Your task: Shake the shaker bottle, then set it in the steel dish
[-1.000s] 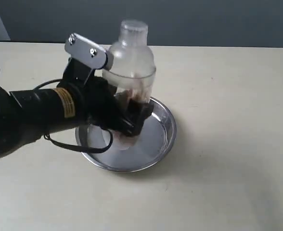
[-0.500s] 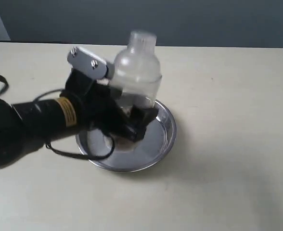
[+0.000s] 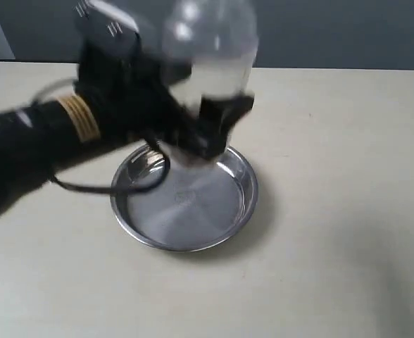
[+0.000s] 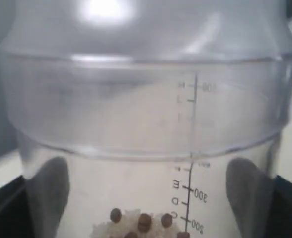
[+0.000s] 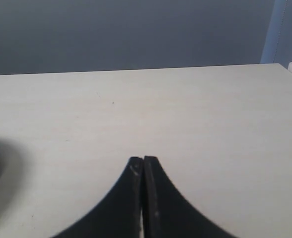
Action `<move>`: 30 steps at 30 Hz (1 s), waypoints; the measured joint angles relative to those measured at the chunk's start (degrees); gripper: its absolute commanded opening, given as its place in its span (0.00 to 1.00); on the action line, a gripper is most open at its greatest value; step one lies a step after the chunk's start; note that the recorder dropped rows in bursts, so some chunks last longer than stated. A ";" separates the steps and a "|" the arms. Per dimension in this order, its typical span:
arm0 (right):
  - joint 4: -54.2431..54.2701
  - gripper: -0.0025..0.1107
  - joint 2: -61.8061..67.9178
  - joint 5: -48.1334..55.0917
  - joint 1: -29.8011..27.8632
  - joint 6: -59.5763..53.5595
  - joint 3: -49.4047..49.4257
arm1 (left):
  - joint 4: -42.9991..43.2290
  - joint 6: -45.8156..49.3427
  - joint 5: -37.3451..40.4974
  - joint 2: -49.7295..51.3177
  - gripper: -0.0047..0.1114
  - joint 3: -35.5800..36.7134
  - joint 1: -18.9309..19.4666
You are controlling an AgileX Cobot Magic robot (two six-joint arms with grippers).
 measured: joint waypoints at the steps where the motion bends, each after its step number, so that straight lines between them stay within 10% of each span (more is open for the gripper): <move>1: 0.00 0.01 0.00 0.00 0.00 0.00 0.00 | 0.00 0.33 -1.19 -1.92 0.04 -1.10 -0.11; 24: 0.00 0.01 0.00 0.00 0.00 0.13 0.00 | -8.39 4.77 10.77 2.80 0.04 4.50 -0.47; 30: 0.00 0.01 0.00 0.00 0.00 0.13 0.00 | -7.12 5.28 -1.09 -1.06 0.04 1.84 -0.71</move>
